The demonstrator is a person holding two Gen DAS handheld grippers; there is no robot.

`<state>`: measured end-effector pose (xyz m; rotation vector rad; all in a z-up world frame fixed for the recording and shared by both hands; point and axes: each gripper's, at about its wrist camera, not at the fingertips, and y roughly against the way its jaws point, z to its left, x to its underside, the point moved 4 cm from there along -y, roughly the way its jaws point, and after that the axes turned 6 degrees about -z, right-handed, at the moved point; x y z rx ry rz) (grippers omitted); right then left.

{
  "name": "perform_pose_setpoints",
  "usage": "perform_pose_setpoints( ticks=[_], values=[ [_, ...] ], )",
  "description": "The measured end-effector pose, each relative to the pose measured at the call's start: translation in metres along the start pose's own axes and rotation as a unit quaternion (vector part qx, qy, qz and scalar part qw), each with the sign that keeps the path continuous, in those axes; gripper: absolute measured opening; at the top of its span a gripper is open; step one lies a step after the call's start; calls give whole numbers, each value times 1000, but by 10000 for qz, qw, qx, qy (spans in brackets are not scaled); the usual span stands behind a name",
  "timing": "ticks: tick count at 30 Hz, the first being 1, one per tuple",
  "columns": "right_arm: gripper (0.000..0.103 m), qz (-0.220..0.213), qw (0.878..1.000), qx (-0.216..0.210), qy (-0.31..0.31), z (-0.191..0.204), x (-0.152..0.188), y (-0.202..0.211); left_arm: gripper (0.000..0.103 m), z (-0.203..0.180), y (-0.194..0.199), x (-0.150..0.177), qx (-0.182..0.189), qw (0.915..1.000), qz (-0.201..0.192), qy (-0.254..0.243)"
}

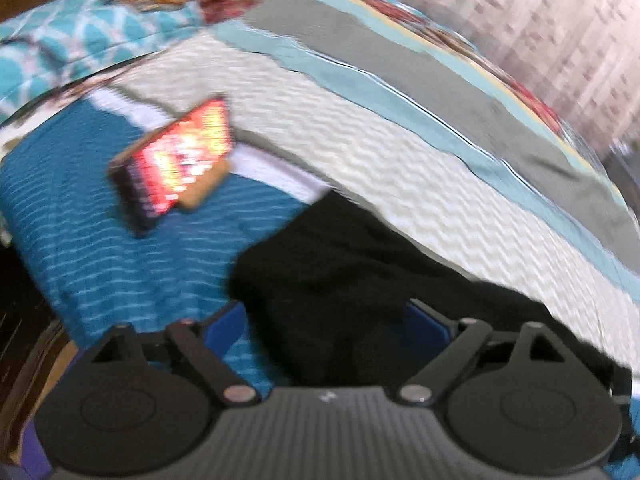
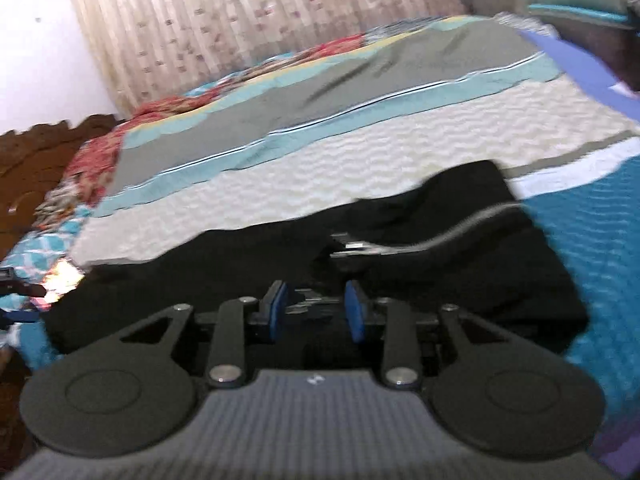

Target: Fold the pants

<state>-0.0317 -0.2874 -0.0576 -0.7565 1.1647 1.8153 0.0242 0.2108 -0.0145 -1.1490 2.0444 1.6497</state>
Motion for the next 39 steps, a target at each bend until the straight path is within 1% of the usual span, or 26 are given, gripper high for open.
perform_pose_setpoints(
  ticks=[4, 9, 12, 14, 15, 16, 17, 18, 19, 20, 22, 23, 24, 25, 26, 28, 30, 31, 32, 33, 34, 35, 36, 37, 38, 39],
  values=[
    [33, 671, 9952, -718, -34, 50, 6, -55, 98, 29, -10, 1, 224, 9978, 153, 605],
    [29, 1437, 9776, -1509, 306, 133, 18, -124, 101, 35, -44, 10, 513, 9947, 468, 755],
    [28, 1731, 9678, -1820, 168, 174, 15, -163, 103, 36, -63, 15, 717, 9915, 643, 877],
    [28, 1999, 9606, -1930, -109, 192, 14, -190, 101, 38, -72, 18, 771, 9899, 676, 975],
    [28, 2172, 9557, -1965, -285, 199, 17, -205, 98, 37, -76, 18, 831, 9895, 635, 995],
    [28, 2345, 9521, -1918, -409, 204, 23, -219, 77, 36, -79, 18, 860, 9900, 585, 956],
    [28, 2528, 9501, -1775, -443, 208, 31, -231, 49, 34, -81, 19, 866, 9903, 597, 905],
    [28, 2858, 9453, -1514, -431, 210, 47, -249, 43, 32, -84, 19, 831, 9905, 647, 884],
    [14, 2848, 9462, -1451, -506, 211, 56, -256, 32, 29, -84, 20, 882, 9901, 642, 880],
    [3, 2760, 9485, -1435, -603, 210, 59, -258, 28, 24, -80, 19, 924, 9906, 582, 819],
    [3, 2866, 9426, -1447, -914, 208, 56, -260, 27, 3, -62, 17, 989, 9945, 207, 269],
    [3, 2896, 9399, -1498, -1015, 203, 53, -257, 26, -11, -52, 17, 1030, 9946, 8, -91],
    [3, 2897, 9381, -1547, -1102, 200, 50, -254, 26, -27, -42, 18, 1104, 9927, -174, -456],
    [9, 2847, 9373, -1594, -1227, 196, 46, -249, 26, -41, -34, 20, 1181, 9899, -298, -726],
    [11, 2669, 9382, -1659, -1448, 186, 38, -240, 26, -56, -26, 22, 1264, 9863, -408, -973],
    [12, 2282, 9395, -1737, -1871, 164, 26, -224, 26, -86, -18, 32, 1410, 9768, -547, -1513],
    [15, 1916, 9358, -1724, -2404, 134, 15, -203, 26, -115, -18, 46, 1558, 9659, -543, -1997],
    [20, 1735, 9344, -1698, -2606, 118, 8, -192, 27, -129, -20, 56, 1638, 9596, -490, -2236],
    [29, 1584, 9346, -1634, -2732, 106, 4, -183, 28, -144, -22, 66, 1719, 9526, -401, -2479],
    [34, 1377, 9353, -1528, -2879, 90, -1, -171, 31, -160, -26, 80, 1820, 9435, -259, -2757],
    [44, 1219, 9351, -1473, -2984, 78, -4, -161, 38, -173, -29, 92, 1892, 9357, -144, -2974],
    [49, 1117, 9341, -1436, -3070, 70, -5, -155, 46, -182, -33, 104, 1973, 9283, -41, -3151],
    [50, 1049, 9323, -1330, -3194, 60, -3, -148, 49, -190, -38, 115, 2014, 9221, 69, -3303],
    [56, 1029, 9274, -1262, -3367, 51, 0, -145, 53, -195, -42, 124, 2010, 9180, 203, -3414],
    [63, 1035, 9209, -1225, -3554, 45, 5, -143, 59, -198, -44, 130, 1966, 9159, 297, -3487],
    [65, 1048, 9149, -1203, -3707, 41, 10, -142, 63, -198, -41, 131, 1984, 9144, 280, -3516]
  ],
)
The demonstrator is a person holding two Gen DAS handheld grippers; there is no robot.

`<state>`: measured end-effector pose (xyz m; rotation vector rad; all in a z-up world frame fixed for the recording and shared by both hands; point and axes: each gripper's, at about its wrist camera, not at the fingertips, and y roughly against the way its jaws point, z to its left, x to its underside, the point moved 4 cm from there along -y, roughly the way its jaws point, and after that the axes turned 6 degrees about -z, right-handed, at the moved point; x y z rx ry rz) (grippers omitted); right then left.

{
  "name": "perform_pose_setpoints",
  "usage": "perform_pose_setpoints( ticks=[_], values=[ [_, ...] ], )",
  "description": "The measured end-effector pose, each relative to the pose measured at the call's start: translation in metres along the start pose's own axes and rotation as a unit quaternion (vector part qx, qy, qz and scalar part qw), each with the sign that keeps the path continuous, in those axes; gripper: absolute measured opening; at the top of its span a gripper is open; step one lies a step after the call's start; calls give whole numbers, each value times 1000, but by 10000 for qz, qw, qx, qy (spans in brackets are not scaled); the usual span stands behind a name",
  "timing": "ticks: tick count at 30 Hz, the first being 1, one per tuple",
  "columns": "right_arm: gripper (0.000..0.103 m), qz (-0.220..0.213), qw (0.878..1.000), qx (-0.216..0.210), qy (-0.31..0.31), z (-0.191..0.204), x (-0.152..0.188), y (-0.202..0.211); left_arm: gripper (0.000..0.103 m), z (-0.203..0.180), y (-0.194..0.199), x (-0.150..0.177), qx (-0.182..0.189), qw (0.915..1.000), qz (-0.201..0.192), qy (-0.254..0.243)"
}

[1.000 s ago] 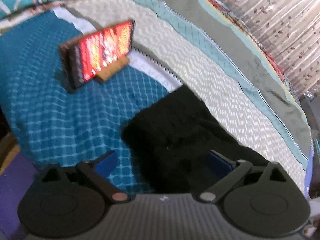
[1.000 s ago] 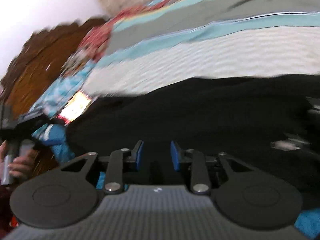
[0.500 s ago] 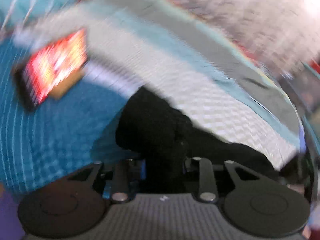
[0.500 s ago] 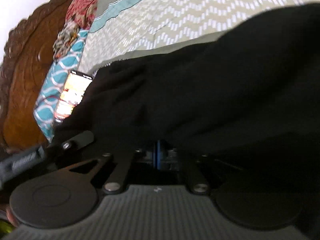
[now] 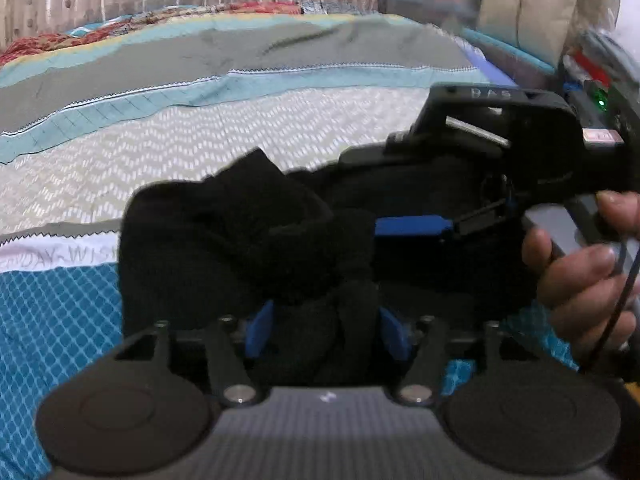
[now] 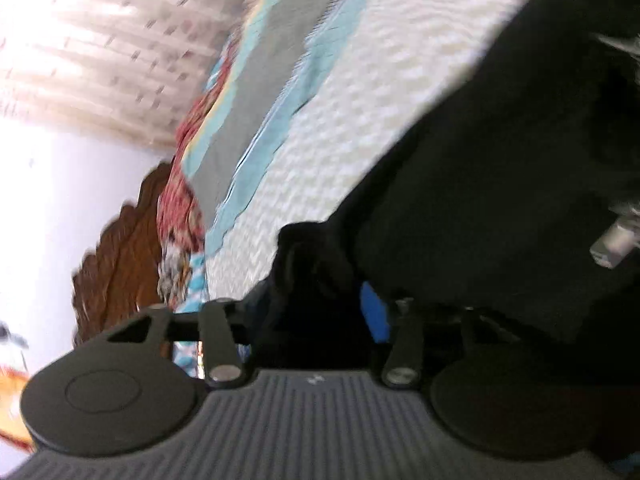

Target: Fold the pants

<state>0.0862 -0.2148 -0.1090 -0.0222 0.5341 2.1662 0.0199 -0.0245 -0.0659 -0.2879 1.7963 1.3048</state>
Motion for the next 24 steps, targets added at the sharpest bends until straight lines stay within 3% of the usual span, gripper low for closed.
perform_pose_setpoints(
  ticks=[2, 3, 5, 8, 10, 12, 13, 14, 17, 20, 21, 24],
  values=[
    [68, 15, 9999, -59, -130, -4, 2, 3, 79, 3, 12, -2, 168, 9998, -104, 58],
    [70, 26, 9999, -75, -104, -3, 3, 2, 81, 7, 22, -4, 287, 9993, -173, 154],
    [82, 58, 9998, -169, -51, 4, 4, -1, 85, 18, 40, -8, 434, 9977, -370, 371],
    [85, 281, 9991, -236, 197, 15, 3, -4, 86, 47, 67, -7, 334, 9935, -666, 857],
    [85, 506, 9971, -9, 572, 24, 9, -25, 85, 71, 76, -4, 151, 9879, -669, 1389],
    [64, 627, 9895, 261, 1275, 36, 21, -37, 77, 95, 75, -1, -39, 9805, -604, 1871],
    [32, 551, 9843, 352, 1639, 43, 25, -37, 69, 104, 73, 0, -168, 9774, -556, 2035],
    [25, 417, 9794, 375, 1942, 51, 28, -32, 62, 110, 70, 1, -264, 9750, -510, 2146],
    [23, -348, 9646, 265, 2602, 72, 26, 3, 60, 118, 60, -5, -295, 9715, -474, 2302],
    [23, -956, 9452, 494, 3083, 73, 22, 32, 60, 102, 47, -11, -163, 9787, -492, 1987],
    [24, -992, 9427, 723, 3101, 64, 21, 36, 60, 93, 38, -14, -110, 9822, -466, 1817],
    [40, -662, 9435, 1405, 2927, 28, 22, 32, 60, 61, 10, -20, 26, 9900, -299, 1379]
  ],
)
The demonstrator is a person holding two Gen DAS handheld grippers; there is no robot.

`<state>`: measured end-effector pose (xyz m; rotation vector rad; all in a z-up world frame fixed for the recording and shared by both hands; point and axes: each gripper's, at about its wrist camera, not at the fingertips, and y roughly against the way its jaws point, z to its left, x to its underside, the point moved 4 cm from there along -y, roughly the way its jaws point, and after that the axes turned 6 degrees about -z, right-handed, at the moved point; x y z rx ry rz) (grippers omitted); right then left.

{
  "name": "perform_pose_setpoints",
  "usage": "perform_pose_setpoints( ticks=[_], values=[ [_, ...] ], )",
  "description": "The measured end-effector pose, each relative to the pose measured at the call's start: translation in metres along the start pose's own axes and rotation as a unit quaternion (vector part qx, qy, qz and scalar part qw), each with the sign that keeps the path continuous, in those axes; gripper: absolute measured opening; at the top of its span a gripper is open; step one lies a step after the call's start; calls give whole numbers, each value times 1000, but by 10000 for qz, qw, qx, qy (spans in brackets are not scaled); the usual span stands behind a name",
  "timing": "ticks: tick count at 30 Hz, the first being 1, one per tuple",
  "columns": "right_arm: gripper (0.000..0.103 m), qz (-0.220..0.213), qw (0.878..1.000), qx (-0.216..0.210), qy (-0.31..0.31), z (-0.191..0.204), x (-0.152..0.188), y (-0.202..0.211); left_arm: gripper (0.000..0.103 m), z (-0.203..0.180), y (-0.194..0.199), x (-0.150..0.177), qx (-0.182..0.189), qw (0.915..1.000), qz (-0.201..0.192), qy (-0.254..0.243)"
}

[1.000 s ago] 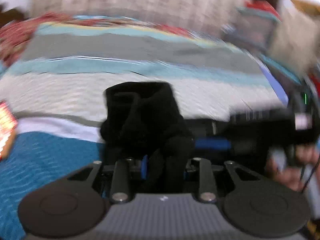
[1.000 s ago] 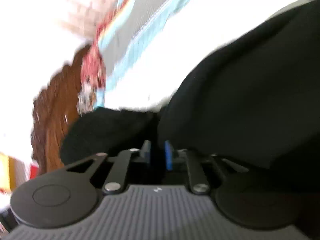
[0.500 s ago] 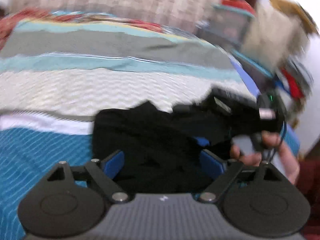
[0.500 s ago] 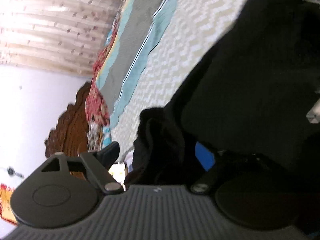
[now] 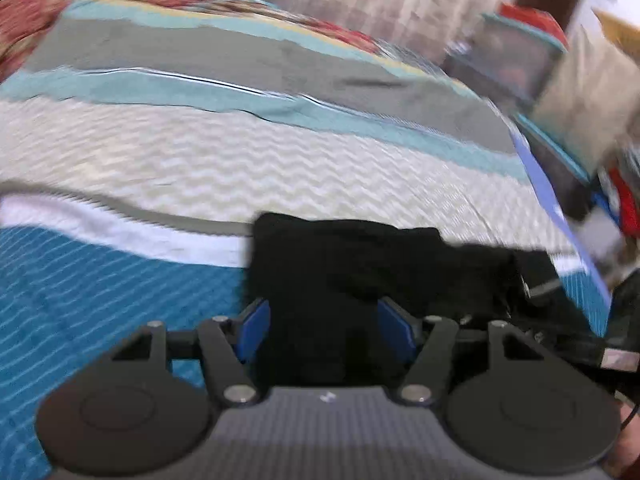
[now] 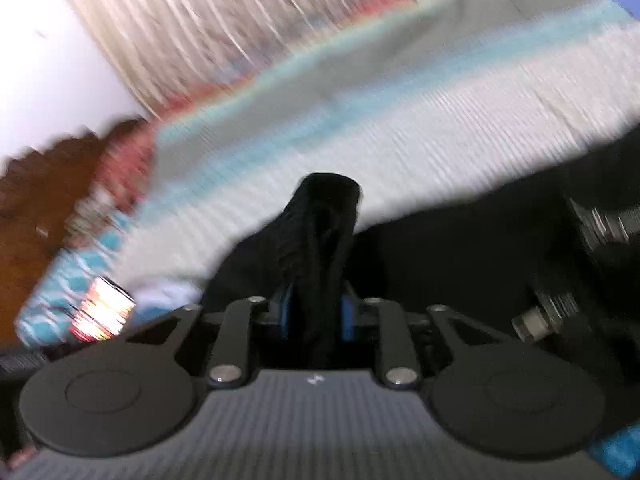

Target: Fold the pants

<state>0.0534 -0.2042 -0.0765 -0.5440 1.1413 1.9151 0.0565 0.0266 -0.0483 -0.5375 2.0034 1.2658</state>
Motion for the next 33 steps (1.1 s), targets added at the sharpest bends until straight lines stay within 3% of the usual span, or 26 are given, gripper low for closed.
perform_pose_setpoints(
  ticks=[2, 6, 9, 12, 15, 20, 21, 23, 25, 28, 29, 33],
  values=[
    [54, -215, 9995, -13, -231, -13, -5, 18, 60, -20, -16, 7, -29, 9994, 174, -293],
    [54, -1113, 9936, 122, -125, -37, -34, 74, 61, -31, -42, 32, -395, 9918, 789, -924],
    [56, -1749, 9811, 811, -190, -81, -44, 113, 60, -28, -38, 28, -297, 9928, 891, -744],
    [63, -2017, 9667, 1484, -518, -139, -48, 144, 64, -30, -18, 5, 20, 9965, 705, -449],
    [64, -1879, 9643, 1780, -564, -161, -47, 137, 69, -37, -4, -23, 98, 9986, 399, -343],
    [63, -995, 9777, 1778, -511, -187, -33, 104, 72, -66, -2, -54, 324, 9981, 347, -383],
    [58, -875, 9794, 1755, -484, -184, -27, 100, 73, -74, -4, -59, 380, 9977, 384, -417],
    [19, -873, 9809, 1696, -377, -171, -23, 103, 76, -97, -9, -67, 540, 9961, 462, -519],
    [17, -1080, 9835, 1421, -285, -143, -26, 116, 82, -120, -15, -75, 694, 9940, 527, -654],
    [16, -1335, 9829, 1142, 546, -88, -29, 121, 94, -159, -24, -84, 915, 9900, 667, -836],
    [16, -1382, 9806, 1084, 872, -70, -26, 121, 99, -171, -27, -86, 986, 9885, 742, -878],
    [16, -1423, 9669, 924, 1907, -20, -11, 113, 103, -211, -47, -87, 1091, 9826, 1032, -1097]
  ],
)
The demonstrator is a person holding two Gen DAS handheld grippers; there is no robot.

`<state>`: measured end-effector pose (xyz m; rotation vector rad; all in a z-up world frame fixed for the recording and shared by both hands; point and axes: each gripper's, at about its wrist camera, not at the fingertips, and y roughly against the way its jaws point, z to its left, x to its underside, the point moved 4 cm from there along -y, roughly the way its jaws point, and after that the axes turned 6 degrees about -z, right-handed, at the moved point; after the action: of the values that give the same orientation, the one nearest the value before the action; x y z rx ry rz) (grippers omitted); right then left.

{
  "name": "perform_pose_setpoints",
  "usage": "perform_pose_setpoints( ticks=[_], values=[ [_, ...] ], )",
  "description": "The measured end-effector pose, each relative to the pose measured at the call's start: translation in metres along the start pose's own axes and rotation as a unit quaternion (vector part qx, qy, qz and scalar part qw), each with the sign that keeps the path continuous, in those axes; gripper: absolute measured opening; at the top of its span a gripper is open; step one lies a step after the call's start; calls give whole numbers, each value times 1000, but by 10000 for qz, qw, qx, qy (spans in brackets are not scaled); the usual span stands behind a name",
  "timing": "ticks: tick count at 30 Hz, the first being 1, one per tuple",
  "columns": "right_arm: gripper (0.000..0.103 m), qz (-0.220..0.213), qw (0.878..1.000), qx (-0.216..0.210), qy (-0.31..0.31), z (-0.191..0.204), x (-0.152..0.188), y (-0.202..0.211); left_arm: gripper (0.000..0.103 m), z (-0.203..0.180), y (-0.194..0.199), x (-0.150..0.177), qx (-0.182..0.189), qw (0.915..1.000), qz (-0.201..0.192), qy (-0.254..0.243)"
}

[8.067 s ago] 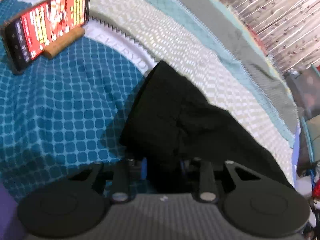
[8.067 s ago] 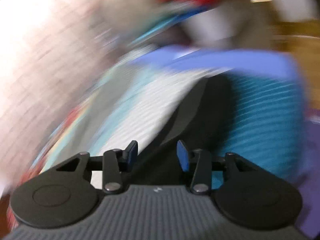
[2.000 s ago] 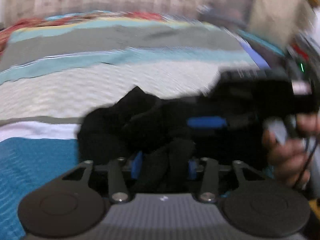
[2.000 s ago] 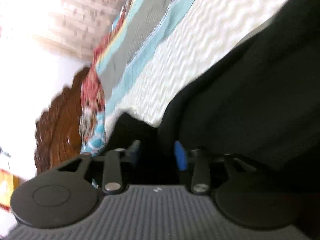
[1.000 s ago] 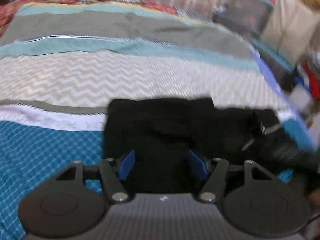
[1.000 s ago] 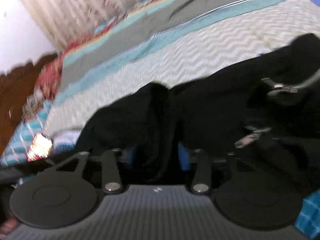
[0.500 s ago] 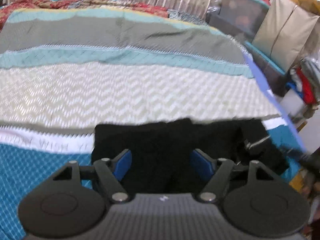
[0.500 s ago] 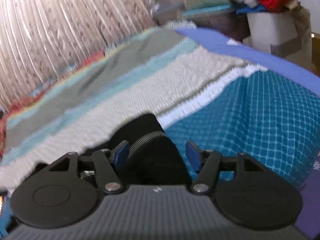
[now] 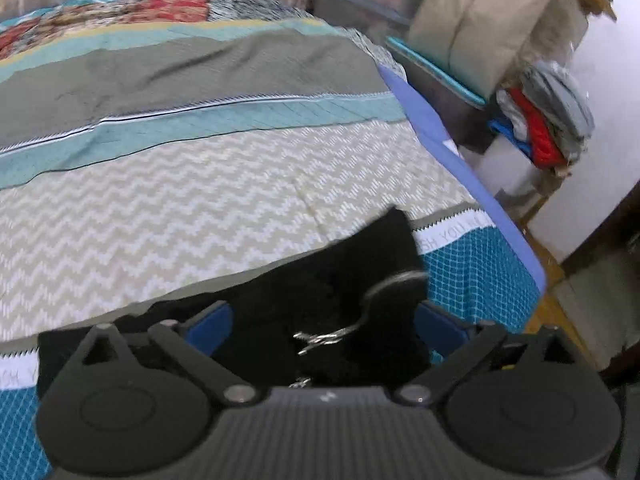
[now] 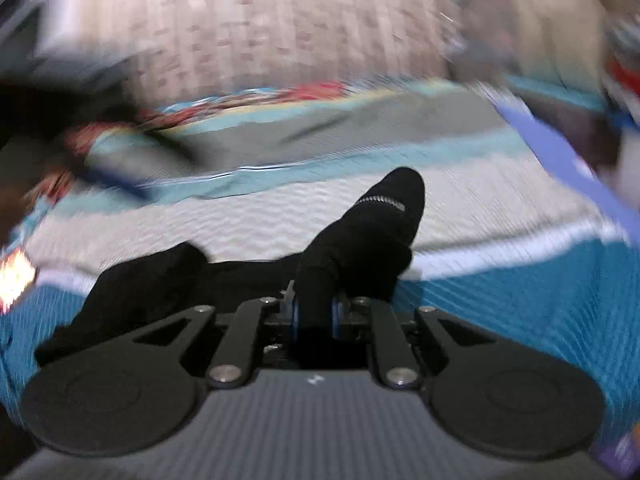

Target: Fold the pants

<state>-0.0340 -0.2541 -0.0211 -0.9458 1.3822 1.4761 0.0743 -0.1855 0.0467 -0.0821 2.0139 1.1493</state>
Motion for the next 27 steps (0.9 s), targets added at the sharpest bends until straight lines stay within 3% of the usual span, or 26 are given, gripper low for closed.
perform_pose_setpoints(
  ticks=[3, 4, 5, 6, 7, 8, 11, 14, 19, 22, 27],
  values=[
    [16, -49, 9998, -112, 176, 10, -1, -3, 102, -10, -20, 0, 75, 9995, 256, -175],
    [16, -68, 9998, -152, 116, 10, -3, -1, 93, -10, -26, 2, -7, 9992, 313, -228],
    [16, -94, 9997, -194, 61, 12, -5, 0, 66, -9, -33, 6, -87, 9988, 408, -264],
    [16, -101, 9996, -246, 34, 12, -7, 0, 49, -7, -39, 8, -61, 9982, 540, -265],
    [16, -90, 9995, -310, 43, 15, -11, -2, 23, -3, -43, 11, 34, 9976, 670, -186],
    [16, -71, 9992, -394, 90, 20, -14, -2, 18, 2, -43, 11, 25, 9977, 667, -91],
    [16, -102, 9983, -534, 221, 35, -21, -5, 16, 21, -17, 6, 257, 9987, 381, 214],
    [16, -255, 9950, -931, 250, 55, -34, -4, 16, 46, 22, 3, 334, 9988, -84, 358],
    [16, -240, 9824, -1789, 484, 110, -54, -21, 16, 103, 79, 18, -2, 9952, -656, 720],
    [16, -34, 9731, -2170, 767, 146, -49, -40, 16, 148, 93, 39, -278, 9899, -690, 1210],
    [17, 707, 9596, -2537, 994, 183, -18, -84, 18, 208, 70, 86, -787, 9798, -312, 1811]
  ],
)
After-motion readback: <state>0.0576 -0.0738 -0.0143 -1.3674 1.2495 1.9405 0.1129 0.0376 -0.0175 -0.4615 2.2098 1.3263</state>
